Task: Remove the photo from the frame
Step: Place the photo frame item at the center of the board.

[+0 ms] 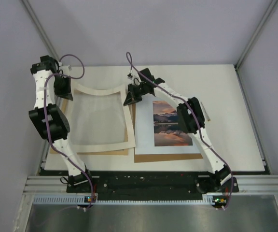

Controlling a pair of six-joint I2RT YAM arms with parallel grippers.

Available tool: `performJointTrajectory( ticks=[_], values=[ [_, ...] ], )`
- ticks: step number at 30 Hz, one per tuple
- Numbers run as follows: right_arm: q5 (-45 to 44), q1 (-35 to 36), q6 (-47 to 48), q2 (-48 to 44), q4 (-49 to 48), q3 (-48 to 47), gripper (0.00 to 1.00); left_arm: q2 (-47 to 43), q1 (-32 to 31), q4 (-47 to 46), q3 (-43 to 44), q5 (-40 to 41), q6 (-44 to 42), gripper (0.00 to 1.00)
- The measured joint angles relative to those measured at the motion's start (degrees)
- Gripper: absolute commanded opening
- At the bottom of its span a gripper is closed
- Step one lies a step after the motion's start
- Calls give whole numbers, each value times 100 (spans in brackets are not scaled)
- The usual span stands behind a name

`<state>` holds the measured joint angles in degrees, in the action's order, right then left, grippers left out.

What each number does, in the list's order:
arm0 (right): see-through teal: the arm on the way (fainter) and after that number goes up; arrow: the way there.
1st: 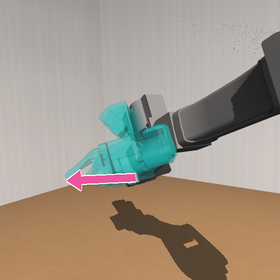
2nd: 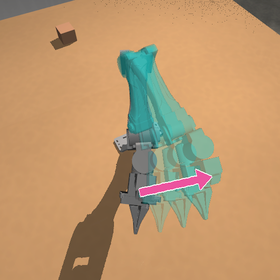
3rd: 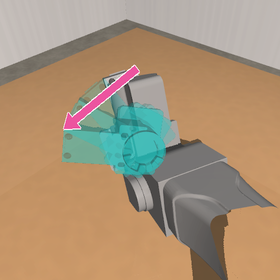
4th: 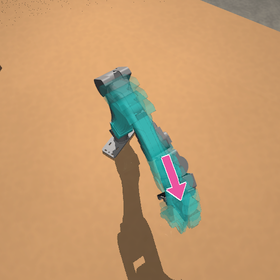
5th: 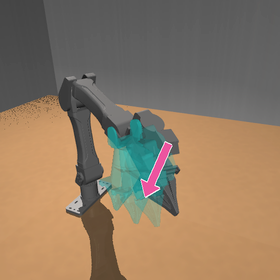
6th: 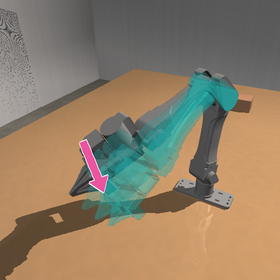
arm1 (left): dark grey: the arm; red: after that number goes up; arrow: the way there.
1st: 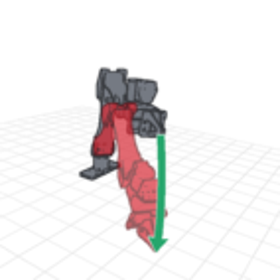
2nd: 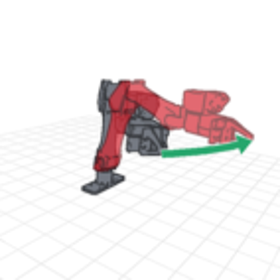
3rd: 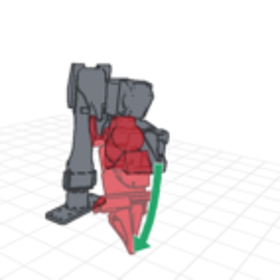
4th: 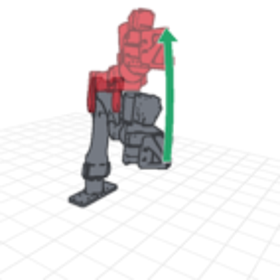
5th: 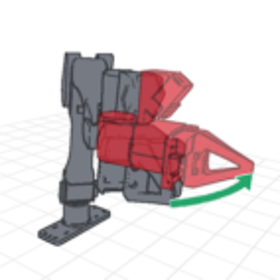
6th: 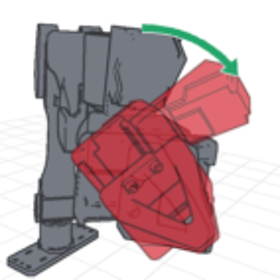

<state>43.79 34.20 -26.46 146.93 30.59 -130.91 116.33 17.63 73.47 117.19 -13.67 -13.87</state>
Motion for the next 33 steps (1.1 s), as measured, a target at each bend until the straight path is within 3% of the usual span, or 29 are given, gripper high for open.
performJointTrajectory(
  ticks=[4, 8, 10, 12, 16, 19, 20, 22, 26, 27, 33],
  values=[
    [-63, 142, -24, 164, -74, -96, 1, 175, 22, 28, 166, 131, -140, 0],
    [-125, 225, -15, 240, -105, -164, 18, 420, 26, 24, 245, 304, -247, 0],
    [-127, 229, -11, 264, -98, -166, 28, 546, 28, 4, 280, 387, -271, 8],
    [-129, 227, 7, 291, -85, -164, 37, 662, 33, -22, 299, 468, -278, 18],
    [-129, 229, 92, 306, -31, -166, 53, 809, 37, -107, 308, 713, -308, 53],
    [-177, 229, 173, 306, 24, -164, 64, 844, 50, -166, 308, 890, -328, 70],
    [-155, 227, 186, 304, 24, -164, 72, 844, 52, -192, 308, 931, -334, 71],
    [-131, 243, 221, 267, 15, -146, 81, 844, 68, -280, 302, 1014, -332, 90],
    [-245, 254, 365, 4, -15, 107, 86, 839, 72, -511, 168, 1141, -341, 99],
    [-289, 254, 398, -68, -13, 181, 97, 833, 72, -560, 120, 1161, -339, 99],
    [-874, 212, 662, -588, 302, 533, 99, 697, 72, -743, -28, 1161, -319, 99]
  ],
)
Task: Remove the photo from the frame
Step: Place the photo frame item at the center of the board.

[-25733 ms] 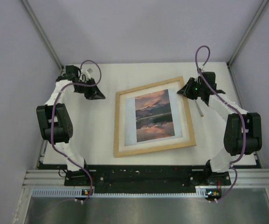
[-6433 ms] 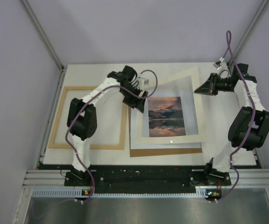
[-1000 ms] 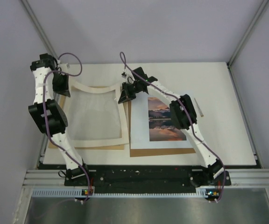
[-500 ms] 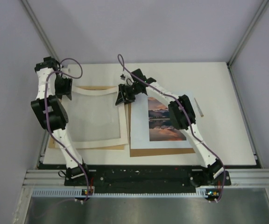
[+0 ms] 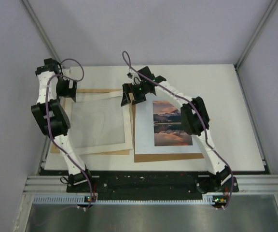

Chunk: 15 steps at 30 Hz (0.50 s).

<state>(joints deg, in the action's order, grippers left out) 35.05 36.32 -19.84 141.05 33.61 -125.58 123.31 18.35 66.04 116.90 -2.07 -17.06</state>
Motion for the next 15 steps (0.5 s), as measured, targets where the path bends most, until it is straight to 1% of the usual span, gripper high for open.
performJointTrajectory(
  ticks=[5, 10, 12, 15],
  values=[
    [-658, -15, 378, -527, 483, 35, 99, -492, -35, -103, -101, -179, 46, 99],
    [-922, -273, 737, -1596, 704, 929, 99, -1237, -256, -221, -380, -345, 63, 99],
    [-833, -610, 861, -2046, 723, 1362, 99, -1508, -511, -243, -474, -389, 66, 99],
    [-632, -1443, 1029, -2559, 693, 1923, 98, -1853, -1143, -308, -605, -494, 66, 99]
  ],
)
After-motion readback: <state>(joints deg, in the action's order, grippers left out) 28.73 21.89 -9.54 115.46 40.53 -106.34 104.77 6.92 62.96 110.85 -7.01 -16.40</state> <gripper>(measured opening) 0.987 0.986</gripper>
